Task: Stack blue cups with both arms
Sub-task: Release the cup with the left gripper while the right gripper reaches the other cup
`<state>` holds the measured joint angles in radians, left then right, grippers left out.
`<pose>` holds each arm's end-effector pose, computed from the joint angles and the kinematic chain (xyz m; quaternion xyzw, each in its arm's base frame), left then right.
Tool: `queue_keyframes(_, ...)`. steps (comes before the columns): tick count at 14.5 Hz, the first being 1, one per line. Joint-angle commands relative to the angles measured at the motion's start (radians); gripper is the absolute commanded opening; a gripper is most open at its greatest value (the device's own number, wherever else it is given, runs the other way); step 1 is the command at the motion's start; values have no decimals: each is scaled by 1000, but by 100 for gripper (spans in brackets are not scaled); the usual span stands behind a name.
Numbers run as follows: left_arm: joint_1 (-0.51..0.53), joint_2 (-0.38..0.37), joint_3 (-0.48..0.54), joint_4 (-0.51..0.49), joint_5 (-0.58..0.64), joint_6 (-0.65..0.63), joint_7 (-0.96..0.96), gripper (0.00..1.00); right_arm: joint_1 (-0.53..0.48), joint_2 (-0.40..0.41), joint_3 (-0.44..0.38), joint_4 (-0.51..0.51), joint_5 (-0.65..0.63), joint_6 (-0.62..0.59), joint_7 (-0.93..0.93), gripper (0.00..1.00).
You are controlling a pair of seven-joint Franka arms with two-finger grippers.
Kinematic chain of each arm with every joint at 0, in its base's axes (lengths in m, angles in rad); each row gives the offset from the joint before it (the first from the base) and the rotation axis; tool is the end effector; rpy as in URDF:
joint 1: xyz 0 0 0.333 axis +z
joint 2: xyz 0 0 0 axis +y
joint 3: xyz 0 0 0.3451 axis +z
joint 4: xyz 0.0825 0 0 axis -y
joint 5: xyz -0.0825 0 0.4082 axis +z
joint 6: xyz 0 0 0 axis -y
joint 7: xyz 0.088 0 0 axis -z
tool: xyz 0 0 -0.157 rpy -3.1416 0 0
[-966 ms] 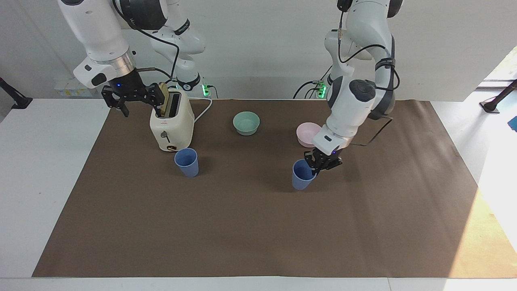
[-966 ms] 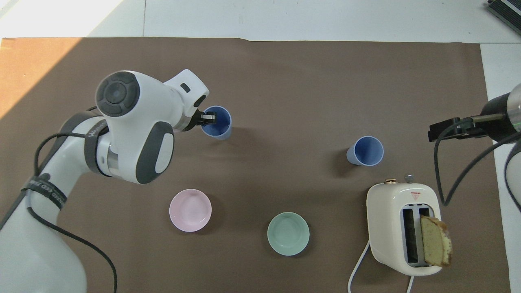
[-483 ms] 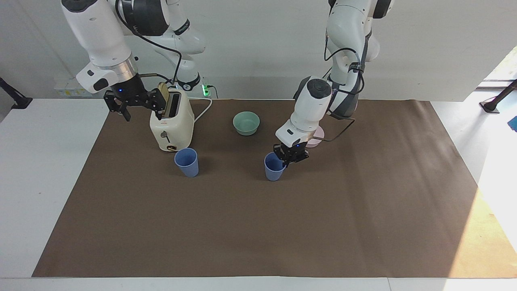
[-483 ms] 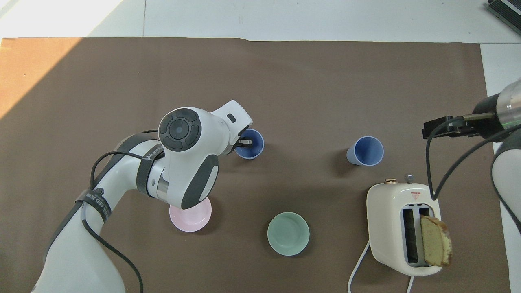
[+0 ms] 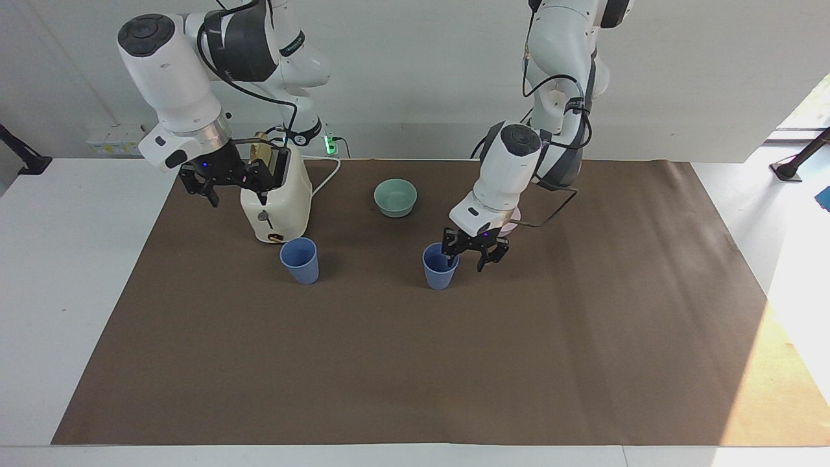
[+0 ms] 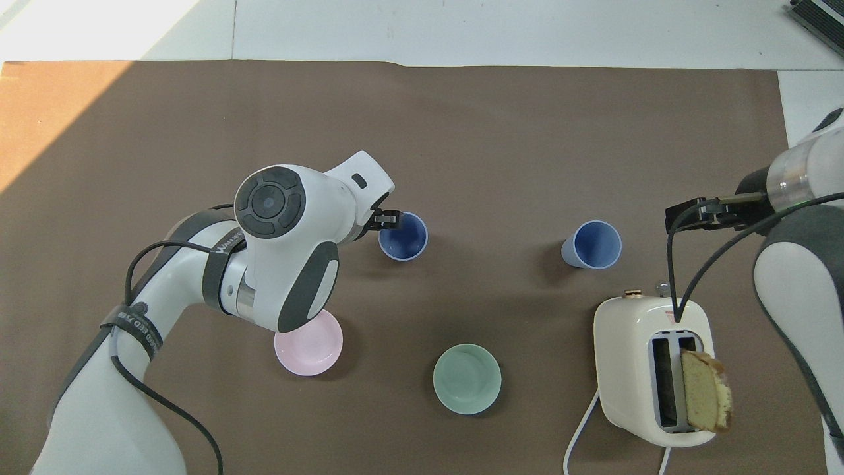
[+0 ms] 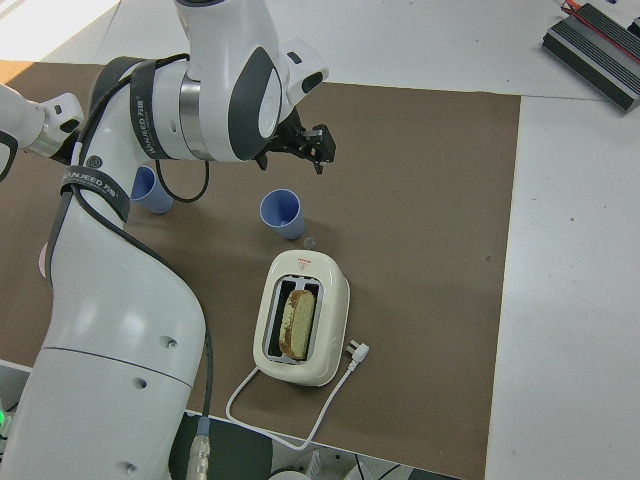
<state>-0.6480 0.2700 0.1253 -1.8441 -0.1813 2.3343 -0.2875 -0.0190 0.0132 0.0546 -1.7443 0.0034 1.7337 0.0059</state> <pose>0.5859 -0.3535 0.3710 0.9901 -0.0657 0.0803 0.0950 0.5873 0.0213 0.5232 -0.9998 -0.0146 0.0119 0.0018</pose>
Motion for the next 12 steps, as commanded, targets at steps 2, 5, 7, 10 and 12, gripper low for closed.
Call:
queue_keyframes(2, -2, -112, 92, -14, 43, -136, 98, 100, 17, 27, 5, -90, 21, 124, 22, 100)
queue_keyframes(5, 23, -195, 189, -3, 59, -261, 247, 100, 39, 57, 5, -144, 21, 193, 23, 100)
queue_keyframes(7, 97, -222, 204, 31, 60, -350, 335, 100, 42, 88, 5, -159, 21, 272, 23, 100)
queue_keyframes(10, 197, -227, 203, 146, 110, -504, 399, 100, 40, 162, 5, -159, 21, 317, 23, 100)
queue_keyframes(12, 238, -227, 208, 204, 138, -584, 453, 100, 36, 194, 5, -162, 20, 365, 22, 100)
